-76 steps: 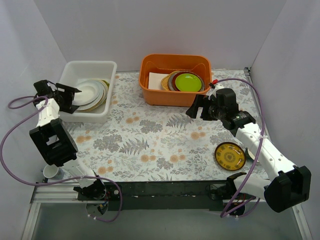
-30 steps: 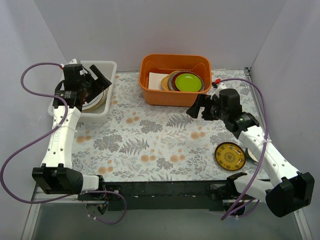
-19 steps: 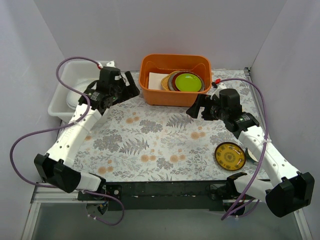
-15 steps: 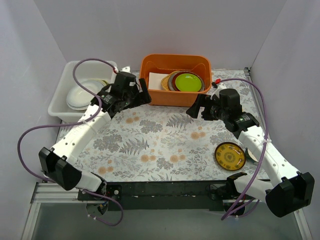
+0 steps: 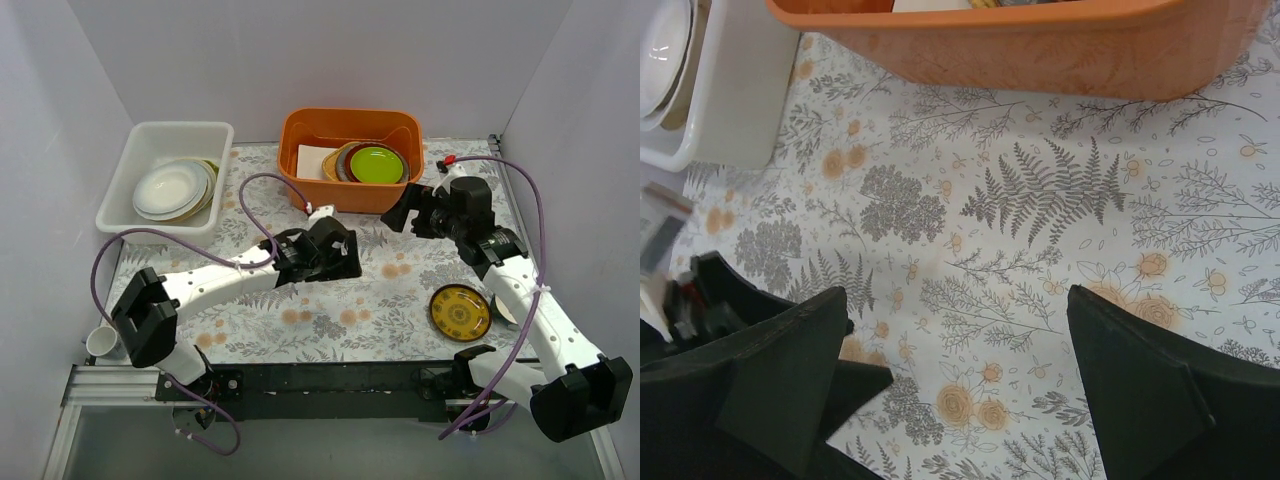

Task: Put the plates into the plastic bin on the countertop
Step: Pick up the plate from the corner of the board.

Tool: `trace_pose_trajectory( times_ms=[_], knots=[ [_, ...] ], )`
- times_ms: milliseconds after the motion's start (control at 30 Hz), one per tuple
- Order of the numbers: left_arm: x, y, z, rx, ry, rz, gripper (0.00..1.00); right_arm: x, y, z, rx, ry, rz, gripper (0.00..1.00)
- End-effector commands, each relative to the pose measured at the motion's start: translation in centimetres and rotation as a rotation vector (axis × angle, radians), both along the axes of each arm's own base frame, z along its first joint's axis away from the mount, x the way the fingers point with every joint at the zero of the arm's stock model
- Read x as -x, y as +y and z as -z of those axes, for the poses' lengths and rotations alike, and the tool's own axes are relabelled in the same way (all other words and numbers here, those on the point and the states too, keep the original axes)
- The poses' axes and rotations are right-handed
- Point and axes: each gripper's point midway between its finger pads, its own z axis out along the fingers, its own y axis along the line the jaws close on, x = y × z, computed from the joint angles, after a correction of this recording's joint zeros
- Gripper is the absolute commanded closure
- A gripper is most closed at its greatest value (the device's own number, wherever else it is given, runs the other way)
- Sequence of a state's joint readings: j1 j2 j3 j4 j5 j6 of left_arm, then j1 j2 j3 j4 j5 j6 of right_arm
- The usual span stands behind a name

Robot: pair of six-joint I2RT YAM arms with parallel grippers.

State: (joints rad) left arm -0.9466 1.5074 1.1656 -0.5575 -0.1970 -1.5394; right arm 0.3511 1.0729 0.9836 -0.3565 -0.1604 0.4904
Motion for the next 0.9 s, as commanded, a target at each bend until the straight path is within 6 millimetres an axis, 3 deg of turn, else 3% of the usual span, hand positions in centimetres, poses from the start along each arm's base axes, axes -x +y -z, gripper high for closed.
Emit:
trace_pose_trajectory(
  times_ms=[0, 233, 300, 500, 867],
  knots=[
    [1.6, -5.5, -0.2, 0.152, 0.002, 0.050, 0.20, -0.3, -1.1, -1.1, -0.008, -0.046, 0.034, 0.02],
    [4.6, -11.2, 1.9, 0.247, 0.066, 0.150, 0.24, -0.4, -2.3, -0.5, -0.012, -0.033, 0.051, 0.02],
    [5.4, -12.8, 1.5, 0.324, 0.075, 0.189, 0.26, -0.5, -2.8, -0.3, -0.010, -0.028, 0.061, 0.02],
    [6.3, -15.0, 1.3, 0.456, 0.079, 0.206, 0.35, -0.5, -3.9, 0.6, -0.025, -0.003, 0.074, 0.02],
    [7.6, -17.8, 4.9, 0.512, 0.149, 0.284, 0.45, -0.6, -5.4, 1.3, -0.017, 0.012, 0.090, 0.02]
  ],
)
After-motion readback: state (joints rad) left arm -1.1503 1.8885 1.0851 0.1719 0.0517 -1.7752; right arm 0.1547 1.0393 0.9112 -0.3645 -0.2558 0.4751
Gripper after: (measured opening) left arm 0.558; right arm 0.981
